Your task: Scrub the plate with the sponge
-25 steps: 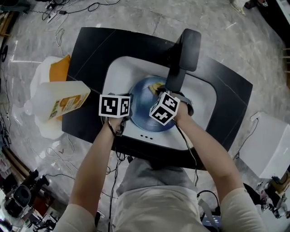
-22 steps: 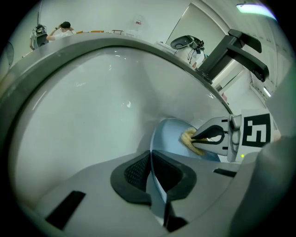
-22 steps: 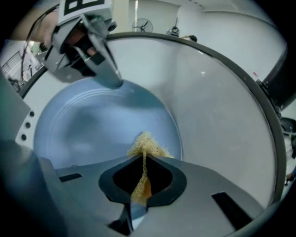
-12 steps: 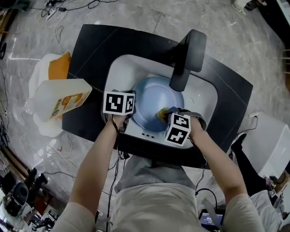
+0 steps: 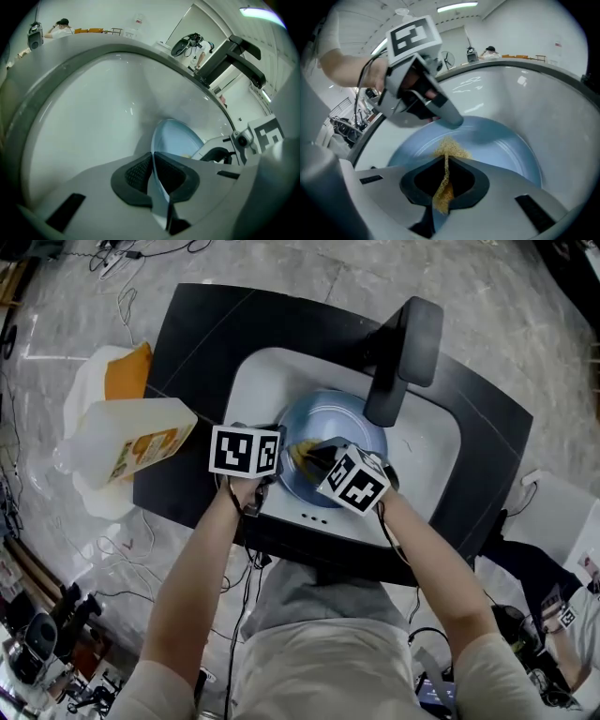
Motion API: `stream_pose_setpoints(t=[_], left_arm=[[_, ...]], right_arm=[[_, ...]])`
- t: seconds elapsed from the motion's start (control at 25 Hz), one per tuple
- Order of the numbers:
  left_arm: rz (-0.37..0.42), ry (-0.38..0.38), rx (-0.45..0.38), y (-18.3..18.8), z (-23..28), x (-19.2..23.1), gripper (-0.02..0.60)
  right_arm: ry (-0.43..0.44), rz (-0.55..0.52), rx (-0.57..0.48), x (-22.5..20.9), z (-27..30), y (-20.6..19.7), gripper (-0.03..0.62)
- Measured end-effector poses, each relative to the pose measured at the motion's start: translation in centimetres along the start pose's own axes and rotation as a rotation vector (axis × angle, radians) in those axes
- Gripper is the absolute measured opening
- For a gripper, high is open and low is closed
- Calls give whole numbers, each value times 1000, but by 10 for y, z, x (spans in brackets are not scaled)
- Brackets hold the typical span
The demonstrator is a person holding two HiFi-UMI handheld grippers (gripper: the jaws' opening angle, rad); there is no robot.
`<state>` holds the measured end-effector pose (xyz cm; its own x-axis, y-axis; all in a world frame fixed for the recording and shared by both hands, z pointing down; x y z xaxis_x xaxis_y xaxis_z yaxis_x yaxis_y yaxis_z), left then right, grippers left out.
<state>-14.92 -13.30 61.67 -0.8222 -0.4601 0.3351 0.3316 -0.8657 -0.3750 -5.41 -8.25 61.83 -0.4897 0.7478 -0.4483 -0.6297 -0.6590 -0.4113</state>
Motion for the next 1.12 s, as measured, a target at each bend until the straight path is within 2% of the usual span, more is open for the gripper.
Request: stream_pose_setpoints(t=[0.16, 0.28, 0.44, 0.52, 0.64, 0.76, 0.88, 1.0, 1.12], left_arm=[[25, 23, 4, -3, -3, -1, 31], [23, 40, 16, -8, -2, -1, 31], [74, 85, 15, -5, 1, 0, 31], [101, 106, 22, -5, 1, 2, 31], [124, 108, 34, -5, 1, 4, 29], [129, 97, 34, -3, 2, 2, 29], [113, 75, 39, -4, 2, 3, 29], [96, 59, 48, -4, 3, 4, 29], [102, 59, 57, -3, 2, 4, 29]], right_arm=[[-153, 13, -51, -37, 4, 21, 46], [-268, 46, -20, -68, 2, 21, 46], [-430, 27, 119, -101, -14, -4, 44], [-459, -38, 234, -99, -20, -25, 44], [-397, -230, 375, -71, -28, -49, 44], [-315, -315, 426, -40, -37, -67, 44], [-191, -273, 415, -12, -36, -69, 46], [10, -155, 389, 14, -34, -60, 46], [132, -143, 347, 37, -24, -44, 46]])
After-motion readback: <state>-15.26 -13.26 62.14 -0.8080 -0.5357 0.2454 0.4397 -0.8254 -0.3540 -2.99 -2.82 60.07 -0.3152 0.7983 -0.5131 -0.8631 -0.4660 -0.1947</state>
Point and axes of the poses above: the fingertips, and each gripper's own axes: z forward along the fingers, x to its left, y out of its top, the point moved 5 cm from there along -z, backward along the fingers, and after that the axes turned 14 degrees about z, right-handed, at the moved point
